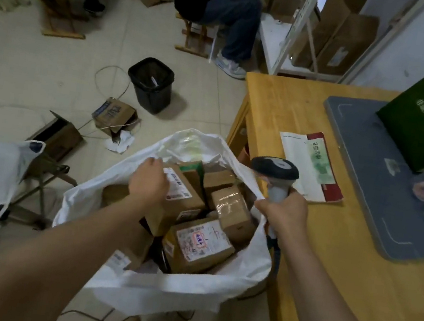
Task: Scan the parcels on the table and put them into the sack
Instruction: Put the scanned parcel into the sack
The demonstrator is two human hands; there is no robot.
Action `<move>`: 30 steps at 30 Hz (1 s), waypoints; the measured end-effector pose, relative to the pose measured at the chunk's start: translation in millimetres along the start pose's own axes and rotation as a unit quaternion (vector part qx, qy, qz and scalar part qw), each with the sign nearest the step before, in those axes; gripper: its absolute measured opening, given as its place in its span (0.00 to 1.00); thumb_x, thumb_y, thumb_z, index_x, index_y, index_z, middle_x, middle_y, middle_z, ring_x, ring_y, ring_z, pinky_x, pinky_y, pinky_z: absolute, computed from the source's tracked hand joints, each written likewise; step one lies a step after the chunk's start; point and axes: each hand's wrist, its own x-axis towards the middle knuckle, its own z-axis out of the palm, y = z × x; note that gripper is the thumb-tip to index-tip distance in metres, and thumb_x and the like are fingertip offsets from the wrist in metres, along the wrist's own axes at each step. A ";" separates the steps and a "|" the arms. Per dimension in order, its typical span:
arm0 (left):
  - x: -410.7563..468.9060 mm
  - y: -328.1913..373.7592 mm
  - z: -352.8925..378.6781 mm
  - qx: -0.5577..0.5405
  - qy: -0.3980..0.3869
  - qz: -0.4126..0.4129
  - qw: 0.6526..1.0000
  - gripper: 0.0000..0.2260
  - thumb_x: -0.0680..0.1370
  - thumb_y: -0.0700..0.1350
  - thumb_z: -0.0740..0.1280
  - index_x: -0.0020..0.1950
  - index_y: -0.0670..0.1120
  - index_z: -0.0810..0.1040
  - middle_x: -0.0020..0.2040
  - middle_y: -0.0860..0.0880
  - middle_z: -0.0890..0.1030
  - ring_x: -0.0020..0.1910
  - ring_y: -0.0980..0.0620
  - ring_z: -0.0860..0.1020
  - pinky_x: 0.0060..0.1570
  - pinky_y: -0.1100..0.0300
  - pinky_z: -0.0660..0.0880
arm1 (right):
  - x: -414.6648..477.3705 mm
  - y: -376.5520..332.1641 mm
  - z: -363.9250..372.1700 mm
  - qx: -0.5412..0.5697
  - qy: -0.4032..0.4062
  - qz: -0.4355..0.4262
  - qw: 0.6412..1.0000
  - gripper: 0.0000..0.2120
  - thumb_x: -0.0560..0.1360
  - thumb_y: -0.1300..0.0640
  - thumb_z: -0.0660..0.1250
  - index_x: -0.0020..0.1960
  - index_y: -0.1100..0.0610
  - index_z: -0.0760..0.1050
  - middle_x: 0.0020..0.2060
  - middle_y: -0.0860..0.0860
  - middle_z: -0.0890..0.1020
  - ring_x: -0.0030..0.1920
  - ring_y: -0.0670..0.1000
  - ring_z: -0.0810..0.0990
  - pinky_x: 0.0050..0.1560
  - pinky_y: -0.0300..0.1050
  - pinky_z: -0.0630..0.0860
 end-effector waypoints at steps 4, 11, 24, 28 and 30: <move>27.0 -93.5 -4.1 0.053 -0.021 -0.227 0.972 0.28 0.79 0.54 0.62 0.72 0.38 0.62 0.70 0.37 0.66 0.70 0.38 0.64 0.69 0.47 0.61 | -3.8 2.0 36.1 -0.024 -0.056 0.014 0.998 0.14 0.70 0.62 0.73 0.52 0.58 0.73 0.45 0.54 0.79 0.48 0.55 0.80 0.47 0.49 0.78; 51.1 -141.1 -7.6 -0.290 -0.228 -0.419 0.830 0.38 0.71 0.53 0.74 0.74 0.38 0.62 0.71 0.37 0.67 0.67 0.36 0.70 0.64 0.44 0.70 | 1.3 8.3 57.5 -0.033 -0.055 0.031 0.997 0.13 0.69 0.60 0.74 0.50 0.58 0.73 0.39 0.51 0.78 0.41 0.51 0.80 0.42 0.47 0.79; 49.8 -51.6 -107.3 -0.339 -0.083 -0.202 0.915 0.23 0.73 0.43 0.73 0.65 0.38 0.71 0.57 0.39 0.75 0.52 0.41 0.75 0.46 0.51 0.72 | -21.9 -45.8 -13.3 0.182 0.113 -0.022 0.976 0.17 0.70 0.65 0.72 0.57 0.57 0.73 0.49 0.52 0.78 0.49 0.52 0.77 0.53 0.49 0.76; 48.7 -55.7 -108.5 -0.348 -0.101 -0.222 0.905 0.26 0.70 0.44 0.74 0.65 0.41 0.72 0.60 0.40 0.76 0.56 0.39 0.76 0.46 0.50 0.75 | -12.0 -30.6 4.5 0.123 0.084 0.006 0.989 0.14 0.72 0.62 0.71 0.56 0.59 0.73 0.48 0.53 0.77 0.47 0.52 0.76 0.47 0.46 0.73; 37.6 -49.3 -86.3 -0.268 -0.118 -0.201 0.935 0.23 0.73 0.38 0.70 0.68 0.37 0.71 0.64 0.39 0.75 0.60 0.37 0.75 0.48 0.51 0.74 | -10.2 -8.7 17.4 0.080 0.045 0.049 0.995 0.12 0.72 0.62 0.72 0.53 0.59 0.71 0.50 0.57 0.79 0.44 0.54 0.75 0.45 0.48 0.74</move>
